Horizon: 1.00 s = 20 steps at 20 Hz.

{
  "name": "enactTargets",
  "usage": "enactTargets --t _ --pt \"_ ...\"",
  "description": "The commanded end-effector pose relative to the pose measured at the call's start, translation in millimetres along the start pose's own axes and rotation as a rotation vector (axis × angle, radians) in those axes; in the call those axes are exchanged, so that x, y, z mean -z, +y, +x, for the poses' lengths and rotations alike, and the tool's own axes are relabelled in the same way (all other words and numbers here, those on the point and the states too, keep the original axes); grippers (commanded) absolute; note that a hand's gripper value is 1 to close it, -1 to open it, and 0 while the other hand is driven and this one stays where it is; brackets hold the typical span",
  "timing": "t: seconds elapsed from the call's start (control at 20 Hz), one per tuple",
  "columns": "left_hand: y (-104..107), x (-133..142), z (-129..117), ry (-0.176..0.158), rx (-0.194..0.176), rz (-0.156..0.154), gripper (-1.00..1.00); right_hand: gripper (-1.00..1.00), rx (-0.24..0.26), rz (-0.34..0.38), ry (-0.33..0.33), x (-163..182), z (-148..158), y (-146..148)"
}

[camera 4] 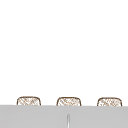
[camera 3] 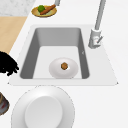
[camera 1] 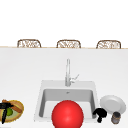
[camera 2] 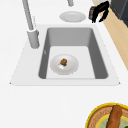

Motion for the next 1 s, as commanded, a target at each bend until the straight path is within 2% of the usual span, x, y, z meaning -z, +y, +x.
enactTargets --t 0.0,0.05,0.1,0.15,0.2,0.45,0.6,0.75,0.8,0.85,0.9,0.95 --pt "-3.4 -0.3 3.1 0.018 -0.049 -0.02 -1.0 0.0 0.0 0.0 0.0 0.0 0.0 0.0" --pt "-4.3 -2.6 0.6 0.03 -0.058 -0.011 -1.0 0.0 0.0 0.0 0.0 0.0 0.0 0.0" --pt "-4.0 -5.4 -2.7 0.038 -0.109 0.005 -1.0 0.0 0.0 0.0 0.0 0.0 0.0 0.0" --pt "-1.9 -4.3 -4.4 0.041 -0.137 0.025 -1.0 0.0 0.0 0.0 0.0 0.0 0.0 0.0" --pt "-1.0 -5.1 -6.4 0.039 -0.152 0.021 -1.0 0.0 0.0 0.0 0.0 0.0 0.0 0.0" --pt "8.1 -3.1 -20.4 0.024 -0.189 0.001 -1.0 0.0 0.0 0.0 0.0 0.0 0.0 0.0" --pt "8.2 -2.8 -27.8 0.028 -0.233 0.001 -1.0 0.0 0.0 0.0 0.0 0.0 0.0 0.0" --pt "7.6 -4.1 -34.1 0.02 -0.235 -0.008 -1.0 0.0 0.0 0.0 0.0 0.0 0.0 0.0" --pt "6.2 -4.1 -33.7 0.018 -0.227 -0.01 1.0 0.0 0.0 0.0 0.0 0.0 0.0 0.0" --pt "4.9 -8.3 -32.7 -0.007 -0.201 -0.035 1.0 0.0 0.0 0.0 0.0 0.0 0.0 0.0" --pt "1.1 -4.9 -28.7 -0.003 -0.16 -0.034 1.0 0.0 0.0 0.0 0.0 0.0 0.0 0.0" --pt "-1.8 -4.5 -28.2 0.007 -0.152 -0.024 1.0 0.0 0.0 0.0 0.0 0.0 0.0 0.0"
